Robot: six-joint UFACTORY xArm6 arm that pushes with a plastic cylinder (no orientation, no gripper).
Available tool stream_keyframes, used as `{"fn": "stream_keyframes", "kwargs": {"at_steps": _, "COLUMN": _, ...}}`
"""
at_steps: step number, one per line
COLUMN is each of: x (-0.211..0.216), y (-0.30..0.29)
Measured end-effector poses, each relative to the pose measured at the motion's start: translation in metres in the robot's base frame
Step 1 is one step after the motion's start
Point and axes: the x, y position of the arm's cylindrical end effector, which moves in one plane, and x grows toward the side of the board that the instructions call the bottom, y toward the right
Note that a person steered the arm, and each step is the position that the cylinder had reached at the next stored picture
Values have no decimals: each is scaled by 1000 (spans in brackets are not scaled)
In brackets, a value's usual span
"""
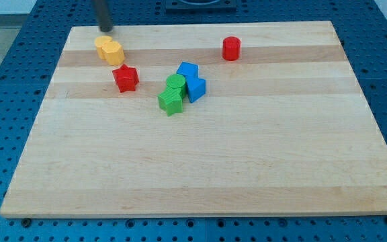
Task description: Keep arm in between yellow blocks
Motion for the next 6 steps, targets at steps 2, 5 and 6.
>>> {"fn": "stream_keyframes", "kwargs": {"at_steps": 2, "x": 45, "y": -15}}
{"fn": "stream_keyframes", "kwargs": {"at_steps": 5, "x": 108, "y": 54}}
{"fn": "stream_keyframes", "kwargs": {"at_steps": 6, "x": 125, "y": 90}}
